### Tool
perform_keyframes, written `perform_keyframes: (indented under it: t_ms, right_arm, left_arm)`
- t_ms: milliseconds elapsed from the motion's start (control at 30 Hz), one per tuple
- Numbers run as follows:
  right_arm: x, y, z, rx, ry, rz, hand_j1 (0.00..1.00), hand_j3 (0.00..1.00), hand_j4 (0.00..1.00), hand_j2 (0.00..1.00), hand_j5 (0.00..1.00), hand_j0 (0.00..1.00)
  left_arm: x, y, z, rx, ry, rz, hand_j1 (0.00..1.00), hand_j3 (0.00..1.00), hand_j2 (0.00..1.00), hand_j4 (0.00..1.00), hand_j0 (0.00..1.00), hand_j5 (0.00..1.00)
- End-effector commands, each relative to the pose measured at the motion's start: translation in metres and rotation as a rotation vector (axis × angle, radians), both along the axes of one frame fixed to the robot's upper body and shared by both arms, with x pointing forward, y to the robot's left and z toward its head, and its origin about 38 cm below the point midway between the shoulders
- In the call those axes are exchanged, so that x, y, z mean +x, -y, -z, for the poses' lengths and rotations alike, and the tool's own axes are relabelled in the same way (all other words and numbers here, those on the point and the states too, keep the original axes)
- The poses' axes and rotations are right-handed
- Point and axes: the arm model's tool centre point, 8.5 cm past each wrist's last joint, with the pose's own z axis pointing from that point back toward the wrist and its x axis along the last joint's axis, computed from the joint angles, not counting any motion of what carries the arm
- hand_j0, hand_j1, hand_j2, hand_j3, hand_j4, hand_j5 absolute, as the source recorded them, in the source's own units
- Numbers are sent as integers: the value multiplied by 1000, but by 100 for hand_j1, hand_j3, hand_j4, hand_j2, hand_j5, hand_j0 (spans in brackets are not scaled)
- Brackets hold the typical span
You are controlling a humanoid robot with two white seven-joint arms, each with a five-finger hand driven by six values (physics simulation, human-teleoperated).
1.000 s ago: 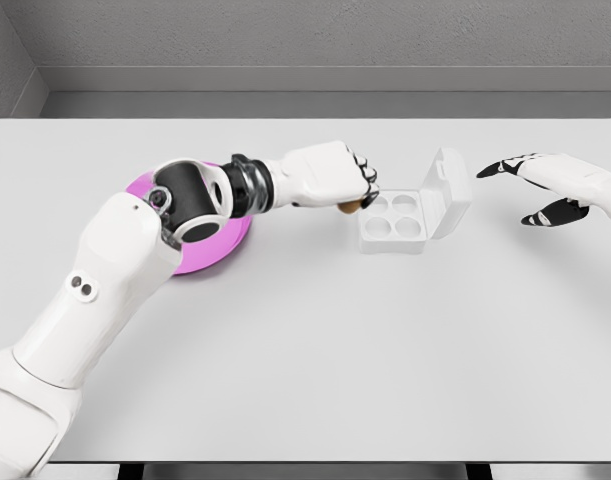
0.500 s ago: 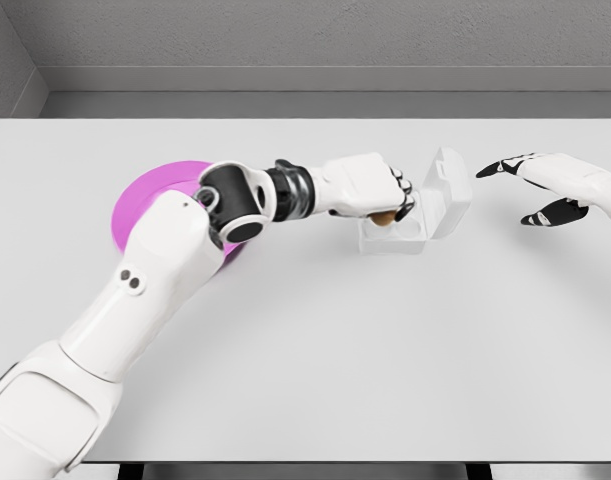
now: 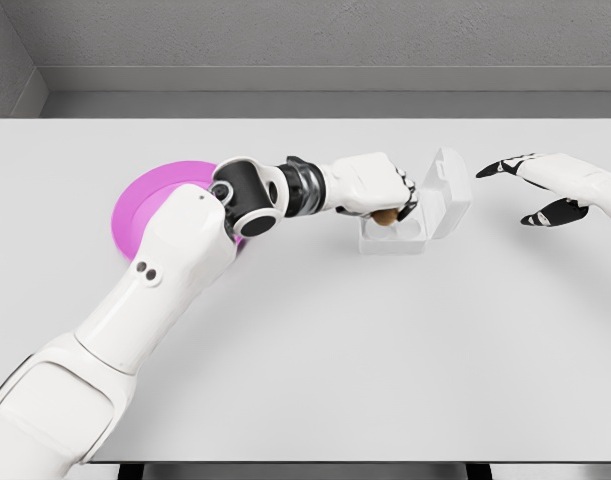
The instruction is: Pack egg into the box and close the box lid
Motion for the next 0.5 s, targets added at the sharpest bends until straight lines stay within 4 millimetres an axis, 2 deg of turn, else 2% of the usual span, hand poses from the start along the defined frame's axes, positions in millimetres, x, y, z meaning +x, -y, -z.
perform_keyframes:
  t_ms: [0,467]
  right_arm:
    - [0,1,-1,3,0,2,85,85,85,85,85,85]
    - [-1,2,-2,-2,1,3,85,85,85,85,85,85]
  left_arm:
    - [1,0,2,-1,-11,-6,41,41,41,41,41,41]
    - [8,-2,4,19,-14,-18,43,43,43,43,43,43]
